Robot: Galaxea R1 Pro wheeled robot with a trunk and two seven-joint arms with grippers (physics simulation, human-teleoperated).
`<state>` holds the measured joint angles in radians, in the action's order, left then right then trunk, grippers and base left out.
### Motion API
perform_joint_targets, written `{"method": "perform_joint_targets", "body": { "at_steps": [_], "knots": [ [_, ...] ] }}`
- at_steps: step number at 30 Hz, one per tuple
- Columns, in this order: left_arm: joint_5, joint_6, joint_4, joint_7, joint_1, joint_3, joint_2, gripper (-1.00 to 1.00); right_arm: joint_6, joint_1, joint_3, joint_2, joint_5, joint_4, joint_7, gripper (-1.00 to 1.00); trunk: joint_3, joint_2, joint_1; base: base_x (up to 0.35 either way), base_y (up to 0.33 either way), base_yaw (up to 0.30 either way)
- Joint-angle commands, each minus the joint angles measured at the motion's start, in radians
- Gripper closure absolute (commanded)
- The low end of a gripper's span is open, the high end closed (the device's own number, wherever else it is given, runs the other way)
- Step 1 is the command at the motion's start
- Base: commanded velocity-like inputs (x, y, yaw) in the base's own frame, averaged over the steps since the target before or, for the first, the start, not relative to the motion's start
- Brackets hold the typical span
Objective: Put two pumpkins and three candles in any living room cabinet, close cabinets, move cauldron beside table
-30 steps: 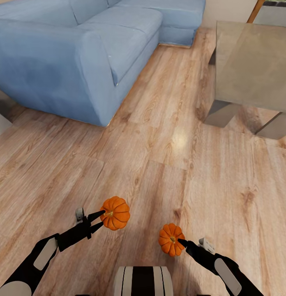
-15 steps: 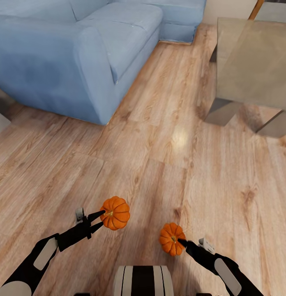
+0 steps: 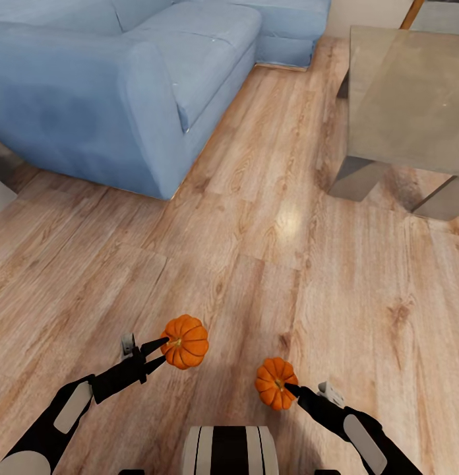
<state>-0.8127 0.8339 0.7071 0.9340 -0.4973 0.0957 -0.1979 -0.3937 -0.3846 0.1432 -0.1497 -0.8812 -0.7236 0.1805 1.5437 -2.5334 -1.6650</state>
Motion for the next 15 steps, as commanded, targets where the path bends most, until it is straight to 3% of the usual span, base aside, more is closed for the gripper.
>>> {"method": "perform_joint_targets", "body": {
  "at_steps": [1,15],
  "knots": [
    [-0.002,0.005,0.000,0.001,0.000,0.001,0.000,1.00,-0.002,0.000,0.003,-0.001,-0.004,0.000,0.000,-1.00,0.001,0.000,0.000,0.017,0.079,0.000],
    [-0.002,0.004,0.000,0.001,0.000,0.001,0.000,1.00,-0.002,0.000,0.006,-0.001,-0.004,0.000,0.001,-1.00,0.001,0.000,0.000,0.022,0.082,0.000]
  ]
}}
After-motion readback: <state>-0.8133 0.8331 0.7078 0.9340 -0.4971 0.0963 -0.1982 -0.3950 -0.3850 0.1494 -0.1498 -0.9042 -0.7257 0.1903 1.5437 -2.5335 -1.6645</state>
